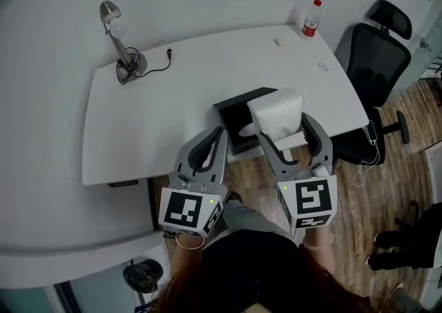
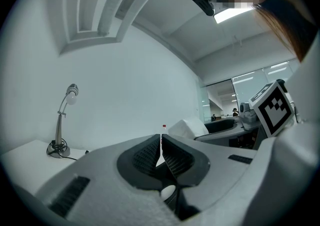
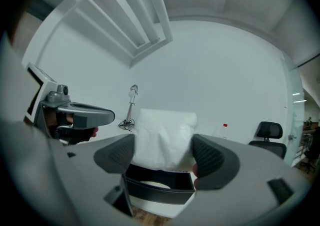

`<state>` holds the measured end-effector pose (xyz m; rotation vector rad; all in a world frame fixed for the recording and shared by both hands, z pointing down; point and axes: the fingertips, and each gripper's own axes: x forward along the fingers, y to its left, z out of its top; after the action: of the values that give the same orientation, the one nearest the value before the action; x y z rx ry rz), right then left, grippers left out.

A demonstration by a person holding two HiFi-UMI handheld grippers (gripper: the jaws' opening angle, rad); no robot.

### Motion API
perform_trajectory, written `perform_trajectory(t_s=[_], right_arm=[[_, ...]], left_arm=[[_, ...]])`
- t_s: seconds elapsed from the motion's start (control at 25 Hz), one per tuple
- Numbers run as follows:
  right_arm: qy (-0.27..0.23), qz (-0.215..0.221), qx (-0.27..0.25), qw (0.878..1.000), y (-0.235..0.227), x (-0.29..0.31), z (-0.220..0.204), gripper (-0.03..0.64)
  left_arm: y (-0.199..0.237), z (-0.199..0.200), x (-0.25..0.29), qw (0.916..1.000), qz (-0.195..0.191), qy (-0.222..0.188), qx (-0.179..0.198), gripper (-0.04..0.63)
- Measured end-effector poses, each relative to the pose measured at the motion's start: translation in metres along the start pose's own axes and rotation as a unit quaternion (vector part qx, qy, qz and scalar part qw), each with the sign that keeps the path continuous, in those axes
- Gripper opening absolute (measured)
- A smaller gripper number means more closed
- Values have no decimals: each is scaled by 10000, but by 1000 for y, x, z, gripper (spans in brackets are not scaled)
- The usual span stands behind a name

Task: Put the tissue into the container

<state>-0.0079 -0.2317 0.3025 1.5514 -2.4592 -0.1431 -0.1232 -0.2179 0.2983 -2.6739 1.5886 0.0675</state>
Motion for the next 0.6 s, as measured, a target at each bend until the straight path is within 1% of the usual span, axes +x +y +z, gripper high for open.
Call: perform_trajectory(t_s=[0.32, 0.6], right_arm=[[306, 18, 30, 9995, -5, 24, -12, 382], [590, 139, 56, 9981, -4, 44, -22, 382]], left_arm=[[14, 0, 20, 9999, -103, 49, 46, 32], [24, -3, 34, 9998, -155, 76, 39, 32]])
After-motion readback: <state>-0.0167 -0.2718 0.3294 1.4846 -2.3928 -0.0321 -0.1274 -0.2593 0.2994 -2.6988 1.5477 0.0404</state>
